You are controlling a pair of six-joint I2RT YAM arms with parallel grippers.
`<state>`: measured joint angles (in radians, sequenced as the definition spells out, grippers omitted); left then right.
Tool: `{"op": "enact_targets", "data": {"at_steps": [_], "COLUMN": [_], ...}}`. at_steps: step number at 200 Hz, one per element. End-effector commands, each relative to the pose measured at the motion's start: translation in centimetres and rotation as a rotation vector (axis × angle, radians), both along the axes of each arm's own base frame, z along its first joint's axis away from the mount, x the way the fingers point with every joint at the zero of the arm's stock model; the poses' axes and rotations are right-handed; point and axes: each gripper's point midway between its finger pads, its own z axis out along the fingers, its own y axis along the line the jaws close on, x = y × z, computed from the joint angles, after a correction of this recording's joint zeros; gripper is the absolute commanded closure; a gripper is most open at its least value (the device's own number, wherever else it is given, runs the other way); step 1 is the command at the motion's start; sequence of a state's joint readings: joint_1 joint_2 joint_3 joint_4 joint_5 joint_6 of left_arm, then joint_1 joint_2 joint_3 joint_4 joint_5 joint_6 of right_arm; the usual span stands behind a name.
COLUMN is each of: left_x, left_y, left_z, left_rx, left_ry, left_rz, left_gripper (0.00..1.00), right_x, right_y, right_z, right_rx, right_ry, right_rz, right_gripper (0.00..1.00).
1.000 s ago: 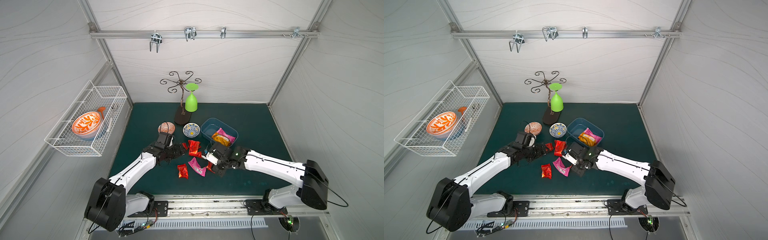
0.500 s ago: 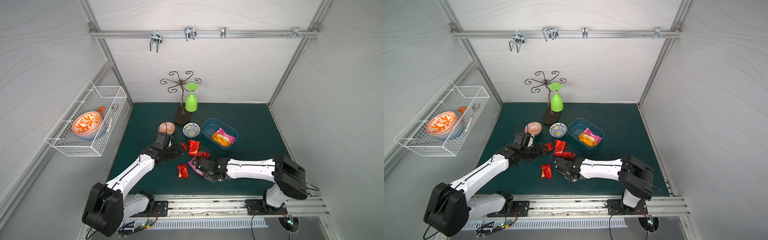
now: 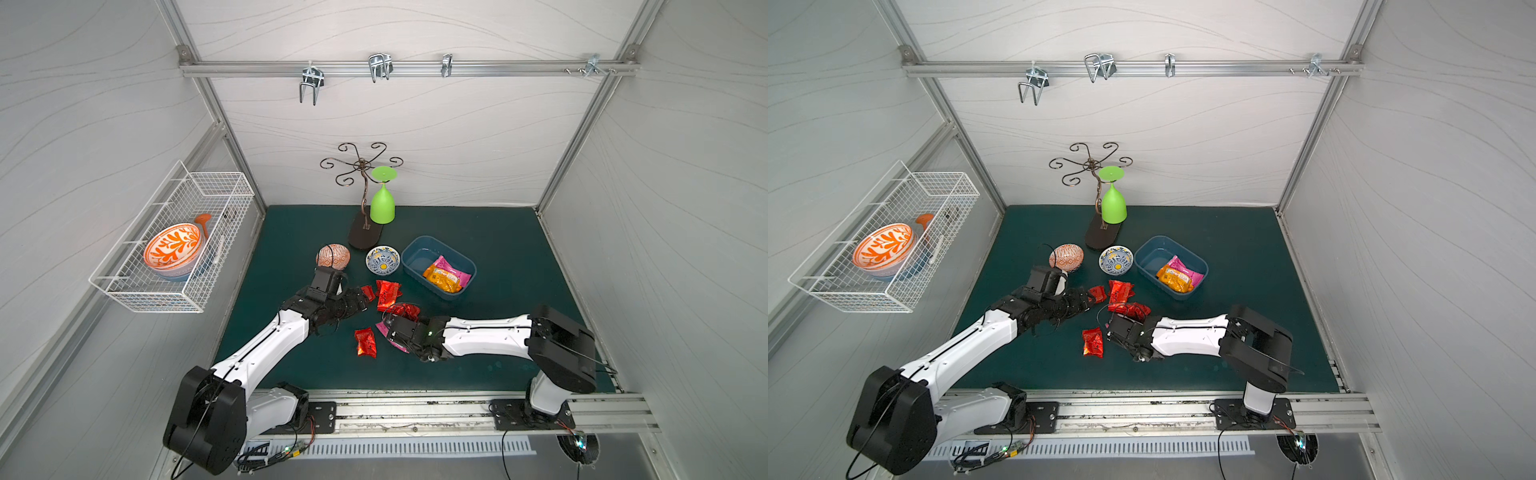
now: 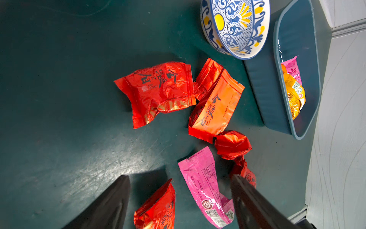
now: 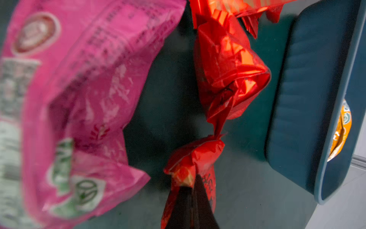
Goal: Put the tea bags into the storage box
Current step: Pick up the tea bag from the center of the board, then place the tea bag in the storage box.
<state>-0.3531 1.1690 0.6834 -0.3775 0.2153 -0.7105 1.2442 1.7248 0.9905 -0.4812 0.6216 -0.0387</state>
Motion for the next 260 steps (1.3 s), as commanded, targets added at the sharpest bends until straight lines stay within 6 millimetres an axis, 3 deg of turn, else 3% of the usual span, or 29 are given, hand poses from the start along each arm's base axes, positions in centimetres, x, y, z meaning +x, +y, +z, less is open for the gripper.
{"op": "enact_targets", "data": {"at_steps": [1,56,104,141,176,194,227,260], "left_x": [0.3,0.1,0.4,0.5,0.5,0.4,0.2,-0.3], "left_y": [0.2,0.2,-0.1,-0.4,-0.4,-0.4,-0.2,0.5], "left_z": [0.7,0.5,0.4,0.5,0.6,0.6,0.8,0.8], "left_rx": [0.009,0.007,-0.007,-0.018,-0.017,-0.019,-0.008,0.030], "left_ry": [-0.034,-0.031,-0.028,-0.024,-0.027,-0.026,-0.031,-0.041], "left_rz": [0.004,0.010,0.005,0.000,-0.003,-0.007,-0.015,-0.018], "left_gripper": [0.16,0.16,0.16,0.16,0.16,0.16,0.16,0.16], "right_x": [-0.7,-2.4,-1.5,2.5,7.8,10.5,15.8,18.9], "right_y": [0.0,0.1,-1.1,-3.4,-7.1,-7.9,-9.2,-9.6], "right_z": [0.3,4.6,9.7,13.9,16.4,17.2,16.7,14.3], "right_rx": [0.022,0.182,0.419,0.632,0.670,0.678,0.652,0.631], "right_ry": [0.033,0.106,0.201,0.205,0.109,0.082,0.068,0.130], "right_rz": [-0.010,-0.022,-0.130,-0.245,-0.335,-0.336,-0.364,-0.391], "right_gripper": [1.00,1.00,1.00,1.00,1.00,1.00,1.00,1.00]}}
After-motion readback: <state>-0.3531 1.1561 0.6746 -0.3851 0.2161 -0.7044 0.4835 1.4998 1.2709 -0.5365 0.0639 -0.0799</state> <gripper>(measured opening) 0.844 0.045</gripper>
